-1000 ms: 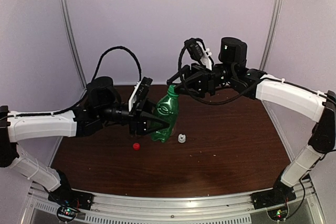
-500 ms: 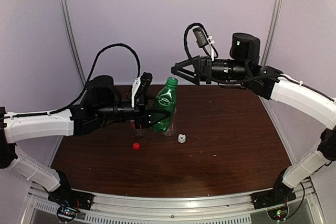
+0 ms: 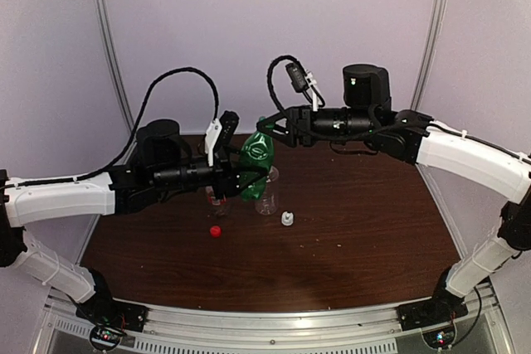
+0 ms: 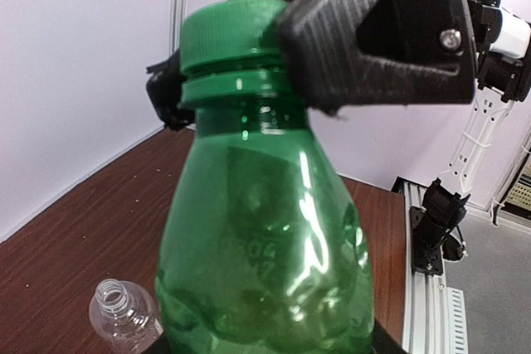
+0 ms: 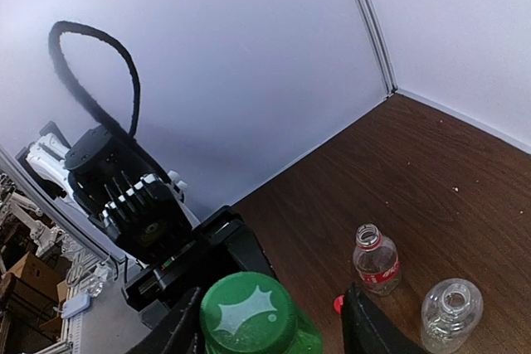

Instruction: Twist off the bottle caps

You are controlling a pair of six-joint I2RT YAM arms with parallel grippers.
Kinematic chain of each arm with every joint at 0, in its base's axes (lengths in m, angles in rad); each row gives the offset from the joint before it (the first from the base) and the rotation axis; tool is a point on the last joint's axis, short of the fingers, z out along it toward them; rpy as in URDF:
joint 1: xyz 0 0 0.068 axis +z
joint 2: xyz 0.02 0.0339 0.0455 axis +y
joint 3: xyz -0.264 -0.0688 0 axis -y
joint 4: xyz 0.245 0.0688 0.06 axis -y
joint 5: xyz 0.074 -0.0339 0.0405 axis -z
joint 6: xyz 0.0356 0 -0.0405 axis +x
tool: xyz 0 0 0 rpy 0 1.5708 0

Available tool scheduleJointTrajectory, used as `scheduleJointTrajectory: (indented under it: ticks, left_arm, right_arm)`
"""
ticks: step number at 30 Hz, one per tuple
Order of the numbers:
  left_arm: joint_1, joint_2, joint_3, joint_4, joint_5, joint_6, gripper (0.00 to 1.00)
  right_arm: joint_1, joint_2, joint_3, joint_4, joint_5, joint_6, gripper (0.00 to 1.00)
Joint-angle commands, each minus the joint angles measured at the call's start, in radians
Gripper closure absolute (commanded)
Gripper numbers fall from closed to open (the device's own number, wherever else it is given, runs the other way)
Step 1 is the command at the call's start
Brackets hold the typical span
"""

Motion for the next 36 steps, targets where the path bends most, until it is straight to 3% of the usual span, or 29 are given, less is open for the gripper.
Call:
scheduleJointTrajectory:
  ticks: [1, 5, 15, 27, 30, 36]
  left_arm:
    - [-0.004, -0.025, 0.032, 0.026, -0.023, 0.009, 0.63]
    - [-0.004, -0.026, 0.026, 0.026, -0.029, 0.012, 0.63]
    - [-0.003, -0.027, 0.02, 0.02, -0.035, 0.021, 0.64]
    - [-0.003, -0.035, 0.005, 0.037, -0.029, 0.03, 0.64]
    - [-0.003, -0.04, -0.004, 0.055, 0.037, 0.04, 0.64]
    - [-0.003, -0.051, -0.02, 0.146, 0.418, 0.03, 0.63]
  right_arm:
    - [0.005, 0.01, 0.025, 0.01, 0.021, 0.0, 0.48]
    - [0.005, 0.009, 0.02, 0.033, 0.005, 0.001, 0.56]
    - [0.005, 0.0, 0.018, 0.058, 0.001, 0.0, 0.53]
    - [-0.006, -0.024, -0.025, 0.111, -0.055, -0.036, 0.89]
    - [-0.035, -0.029, -0.041, 0.158, -0.184, -0.101, 0.91]
    - [-0.092, 0.002, -0.037, 0.147, -0.678, -0.333, 0.87]
